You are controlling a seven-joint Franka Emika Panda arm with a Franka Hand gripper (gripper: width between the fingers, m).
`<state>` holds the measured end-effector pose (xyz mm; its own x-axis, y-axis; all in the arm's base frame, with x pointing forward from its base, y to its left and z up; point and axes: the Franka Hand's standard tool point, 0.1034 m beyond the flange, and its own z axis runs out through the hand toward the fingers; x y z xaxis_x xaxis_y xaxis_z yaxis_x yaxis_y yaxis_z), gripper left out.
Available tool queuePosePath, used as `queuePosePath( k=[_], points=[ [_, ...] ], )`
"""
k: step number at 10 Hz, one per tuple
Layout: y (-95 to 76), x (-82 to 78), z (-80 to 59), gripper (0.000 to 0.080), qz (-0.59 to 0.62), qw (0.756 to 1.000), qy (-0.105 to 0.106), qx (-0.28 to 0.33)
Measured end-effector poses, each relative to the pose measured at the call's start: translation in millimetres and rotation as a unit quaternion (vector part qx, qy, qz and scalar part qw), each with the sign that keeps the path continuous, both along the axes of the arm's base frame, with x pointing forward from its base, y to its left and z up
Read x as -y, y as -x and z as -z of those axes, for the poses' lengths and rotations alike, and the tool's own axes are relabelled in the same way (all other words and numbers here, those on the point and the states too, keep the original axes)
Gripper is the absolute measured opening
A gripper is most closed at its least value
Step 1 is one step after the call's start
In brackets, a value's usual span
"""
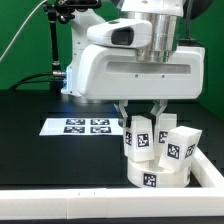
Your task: Assemble stool
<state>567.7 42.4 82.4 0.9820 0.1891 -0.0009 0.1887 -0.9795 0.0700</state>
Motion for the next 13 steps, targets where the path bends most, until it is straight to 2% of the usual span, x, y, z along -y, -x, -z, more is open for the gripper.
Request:
queuePosePath(
  k=[3, 8, 11, 13],
  points=[
    [0.2, -3.4, 0.2, 0.0338, 0.161, 0.987, -0.021, 0.007],
    [0.1, -8.8, 0.4, 0.0338, 0.303, 0.952, -0.030, 0.013],
    [0.2, -10.5, 0.5, 0.0338, 0.384, 0.923, -0.035, 0.015],
    [1.6, -11.8, 1.8, 0.0338, 0.492, 0.869, -0.049, 0.012]
  ],
)
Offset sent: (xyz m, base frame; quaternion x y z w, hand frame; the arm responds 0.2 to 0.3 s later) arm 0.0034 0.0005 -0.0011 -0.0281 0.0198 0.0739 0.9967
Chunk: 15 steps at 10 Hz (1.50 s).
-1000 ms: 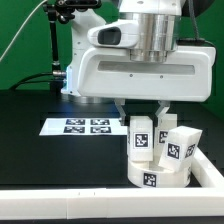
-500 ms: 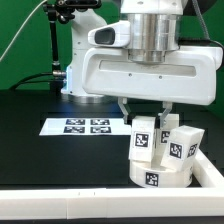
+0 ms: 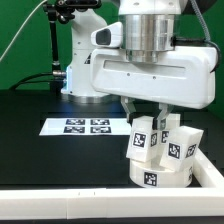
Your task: Assemble stool
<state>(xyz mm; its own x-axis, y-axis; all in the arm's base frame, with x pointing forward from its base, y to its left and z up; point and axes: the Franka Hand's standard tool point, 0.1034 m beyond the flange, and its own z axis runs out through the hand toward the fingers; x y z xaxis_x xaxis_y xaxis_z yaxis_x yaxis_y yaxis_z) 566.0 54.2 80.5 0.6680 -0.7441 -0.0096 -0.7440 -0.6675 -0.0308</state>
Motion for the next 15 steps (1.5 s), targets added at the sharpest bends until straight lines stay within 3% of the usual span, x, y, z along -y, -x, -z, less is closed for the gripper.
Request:
queuePosePath(
  k=[3, 6, 12, 15],
  points=[
    [-1.4, -0.9, 0.7, 0.0338, 0.162, 0.986, -0.025, 0.006],
    [-4.5, -6.1, 0.5, 0.0338, 0.301, 0.952, -0.047, 0.019],
    [-6.2, -8.5, 0.5, 0.0338, 0.457, 0.886, -0.078, 0.016],
    [-6.1, -8.8, 0.5, 0.0338, 0.470, 0.879, -0.079, 0.015]
  ],
)
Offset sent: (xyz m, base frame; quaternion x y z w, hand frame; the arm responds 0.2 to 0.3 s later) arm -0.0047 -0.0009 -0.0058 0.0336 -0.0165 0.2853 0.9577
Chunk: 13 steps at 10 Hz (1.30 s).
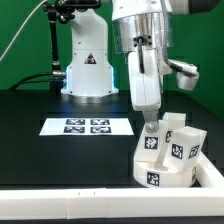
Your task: Assemble stool
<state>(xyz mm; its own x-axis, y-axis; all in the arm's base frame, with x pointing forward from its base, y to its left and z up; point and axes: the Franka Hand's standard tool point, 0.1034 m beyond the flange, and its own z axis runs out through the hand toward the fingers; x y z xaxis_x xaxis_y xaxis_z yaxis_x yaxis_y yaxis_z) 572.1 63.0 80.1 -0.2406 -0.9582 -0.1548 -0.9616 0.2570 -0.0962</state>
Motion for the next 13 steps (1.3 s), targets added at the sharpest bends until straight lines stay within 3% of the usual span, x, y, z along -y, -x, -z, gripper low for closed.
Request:
queuePosePath(
  k=[1, 2, 3, 9, 11, 13],
  points=[
    [0.0, -0.4, -0.2, 0.0531, -0.001, 1.000, 0.000, -0.001],
    [-1.2, -5.0, -2.5, 0.0614, -0.008, 1.000, -0.006, -0.009],
    [-3.9, -10.9, -6.8, 0.0639, -0.047, 0.999, -0.001, -0.017],
    [-6.8, -13.7, -10.0, 0.0649, -0.246, 0.969, 0.021, 0.004],
    [-6.8, -13.5, -10.8, 0.0649, -0.346, 0.937, 0.046, 0.006],
    [-8.9, -13.1, -13.1, 0.0649, -0.470, 0.880, 0.069, 0.015]
  ],
)
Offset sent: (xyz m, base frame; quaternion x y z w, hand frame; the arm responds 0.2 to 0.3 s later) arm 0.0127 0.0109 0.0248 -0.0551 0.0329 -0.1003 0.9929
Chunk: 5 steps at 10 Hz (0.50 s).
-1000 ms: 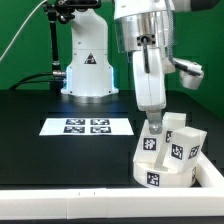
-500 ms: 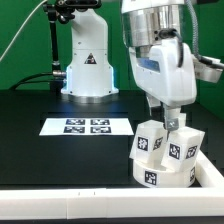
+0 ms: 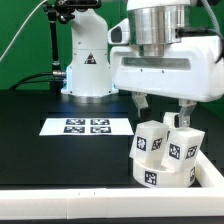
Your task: Assemble stool
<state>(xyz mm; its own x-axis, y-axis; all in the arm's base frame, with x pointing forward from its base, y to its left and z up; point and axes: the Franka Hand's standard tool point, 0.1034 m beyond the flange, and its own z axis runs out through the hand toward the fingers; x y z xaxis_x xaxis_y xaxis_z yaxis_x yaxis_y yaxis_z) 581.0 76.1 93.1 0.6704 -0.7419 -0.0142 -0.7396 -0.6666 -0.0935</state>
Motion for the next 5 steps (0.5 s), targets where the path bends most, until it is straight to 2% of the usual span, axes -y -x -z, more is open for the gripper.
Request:
queuePosePath(
  k=[2, 4, 5],
  points=[
    [-5.2, 1.1, -4.6, 0.0649, -0.107, 0.994, 0.008, 0.012],
    [-6.4, 7.5, -5.2, 0.0649, -0.124, 0.992, 0.009, 0.015],
    [-6.3, 7.7, -4.9, 0.0649, -0.171, 0.985, 0.014, 0.017]
  ],
)
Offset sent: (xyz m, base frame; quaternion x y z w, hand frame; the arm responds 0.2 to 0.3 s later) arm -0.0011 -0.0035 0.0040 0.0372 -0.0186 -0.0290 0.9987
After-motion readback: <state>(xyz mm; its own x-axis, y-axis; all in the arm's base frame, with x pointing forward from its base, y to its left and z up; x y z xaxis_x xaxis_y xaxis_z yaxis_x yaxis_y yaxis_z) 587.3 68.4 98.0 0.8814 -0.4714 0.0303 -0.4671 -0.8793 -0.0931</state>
